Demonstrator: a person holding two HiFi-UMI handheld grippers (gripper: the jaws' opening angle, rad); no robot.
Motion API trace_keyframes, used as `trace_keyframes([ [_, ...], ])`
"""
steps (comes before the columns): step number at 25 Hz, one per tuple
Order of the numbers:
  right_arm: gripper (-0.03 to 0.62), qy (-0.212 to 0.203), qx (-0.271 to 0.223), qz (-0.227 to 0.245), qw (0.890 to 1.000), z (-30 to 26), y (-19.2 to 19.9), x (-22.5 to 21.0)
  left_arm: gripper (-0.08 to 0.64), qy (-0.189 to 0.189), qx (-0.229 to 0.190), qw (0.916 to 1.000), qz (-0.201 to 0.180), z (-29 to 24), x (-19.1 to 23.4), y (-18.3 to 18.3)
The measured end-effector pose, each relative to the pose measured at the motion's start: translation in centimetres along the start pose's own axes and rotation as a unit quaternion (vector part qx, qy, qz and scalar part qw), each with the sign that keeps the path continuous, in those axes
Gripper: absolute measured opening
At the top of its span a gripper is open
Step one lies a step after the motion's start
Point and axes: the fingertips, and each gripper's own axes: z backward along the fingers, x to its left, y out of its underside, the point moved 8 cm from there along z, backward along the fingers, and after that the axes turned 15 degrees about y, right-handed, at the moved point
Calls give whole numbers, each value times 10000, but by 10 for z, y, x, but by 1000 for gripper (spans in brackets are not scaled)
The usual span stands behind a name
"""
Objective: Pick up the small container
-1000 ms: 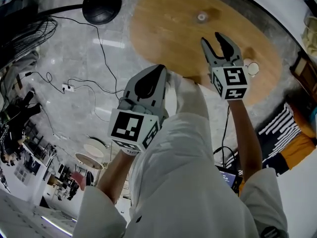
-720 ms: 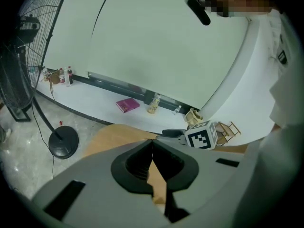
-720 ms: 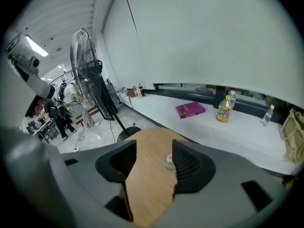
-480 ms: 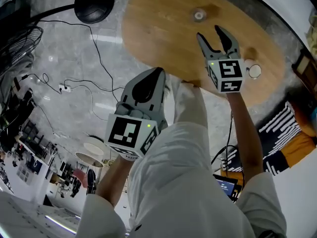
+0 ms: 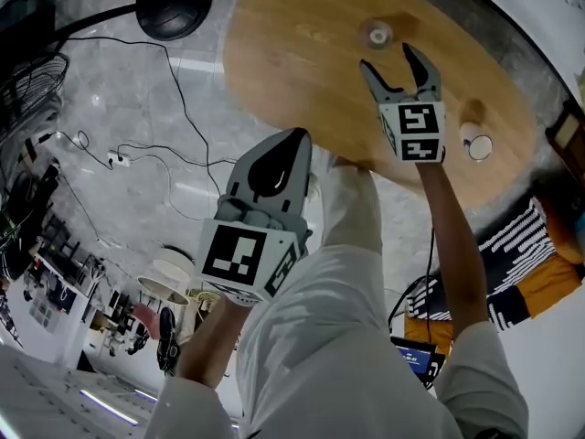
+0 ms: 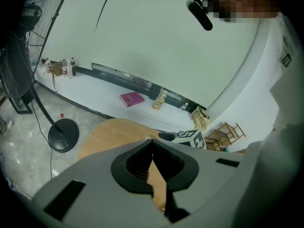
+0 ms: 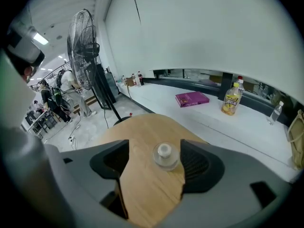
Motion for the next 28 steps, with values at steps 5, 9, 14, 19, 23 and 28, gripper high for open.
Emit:
trace_keyframes([
  [5,356,-5,69,39,10000,-18,9,7,20,-38,81,9999,111,-5,7,10],
  [9,371,13,166,106,9998,-36,19,10,20,-82,151,9997,197,-7,13,18],
  [14,376,115,211,88,9997,-55,26,10,20,-149,138,9994,288,-12,17,21],
  [19,382,247,201,113,9994,-73,25,10,20,-181,162,9992,307,-19,25,23],
  [23,391,231,250,111,9994,-87,31,12,20,-231,208,9991,287,-24,29,31],
  [28,391,266,280,379,9985,-101,41,12,20,-288,269,9988,275,-30,38,38],
])
